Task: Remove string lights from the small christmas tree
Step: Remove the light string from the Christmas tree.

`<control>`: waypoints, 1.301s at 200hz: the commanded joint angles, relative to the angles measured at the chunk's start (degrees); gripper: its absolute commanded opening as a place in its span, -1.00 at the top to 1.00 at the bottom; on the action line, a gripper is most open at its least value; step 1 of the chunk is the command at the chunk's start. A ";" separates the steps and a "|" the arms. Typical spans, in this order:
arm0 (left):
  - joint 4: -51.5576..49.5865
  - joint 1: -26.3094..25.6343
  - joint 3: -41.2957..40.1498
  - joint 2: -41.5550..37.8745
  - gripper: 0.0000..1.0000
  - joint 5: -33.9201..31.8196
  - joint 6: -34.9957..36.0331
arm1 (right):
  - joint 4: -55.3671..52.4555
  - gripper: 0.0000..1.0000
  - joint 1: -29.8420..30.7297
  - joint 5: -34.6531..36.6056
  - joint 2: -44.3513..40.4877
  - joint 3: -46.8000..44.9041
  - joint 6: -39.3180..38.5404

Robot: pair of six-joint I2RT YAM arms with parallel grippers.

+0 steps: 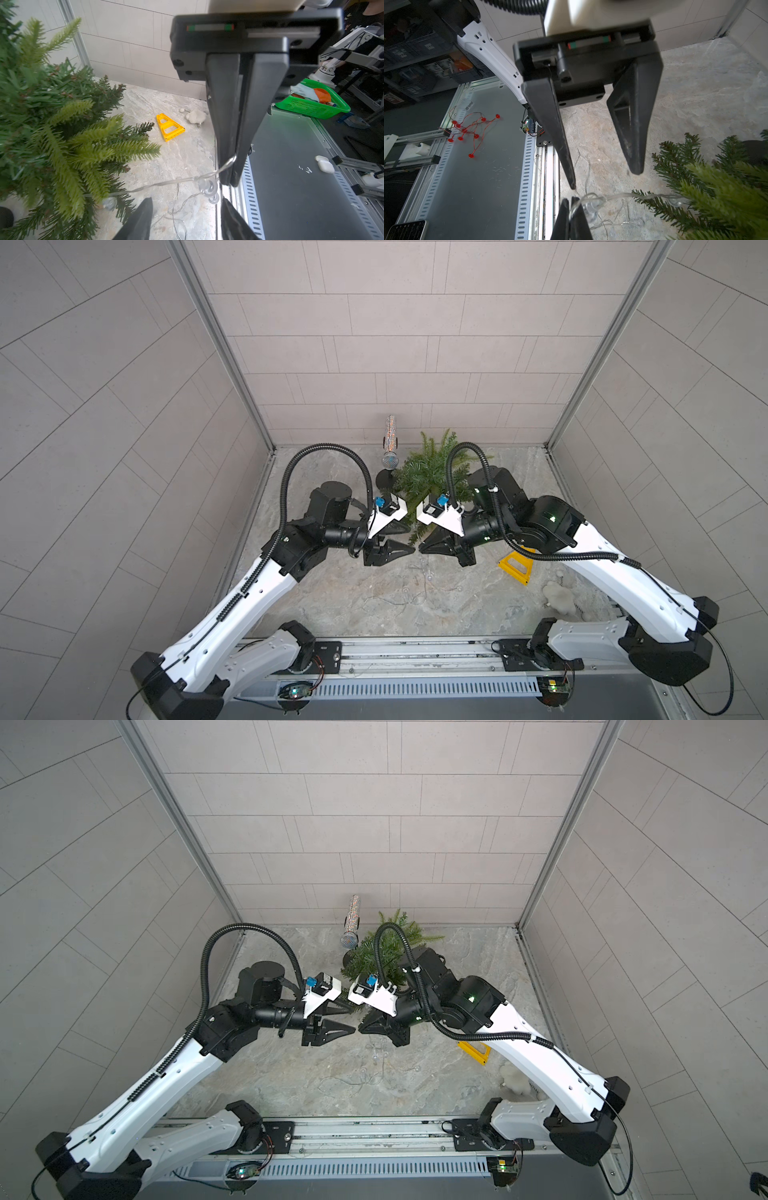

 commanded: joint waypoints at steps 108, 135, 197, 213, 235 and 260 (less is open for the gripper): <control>0.96 -8.93 3.18 5.88 -0.19 -5.53 5.50 | -13.78 1.00 -0.44 -1.29 -0.76 2.56 -13.45; 0.97 -9.65 3.81 7.66 -0.28 -8.26 6.86 | -13.88 1.00 -0.63 -2.83 0.00 2.84 -14.00; 5.31 -11.05 1.42 10.32 -0.35 -12.12 6.45 | -12.19 1.00 -1.95 -3.34 -0.29 3.90 -13.90; 10.55 -11.07 -1.03 9.43 -0.35 -12.37 4.48 | -9.57 1.00 -1.97 -3.51 -0.73 2.91 -13.10; 14.41 -10.97 -2.94 7.52 -0.33 -12.62 3.14 | -7.29 1.00 -2.20 -2.72 -1.55 2.57 -12.01; 15.49 -10.59 -3.87 5.14 -0.32 -12.36 2.49 | -6.24 1.00 -2.89 -2.55 -1.88 2.92 -11.62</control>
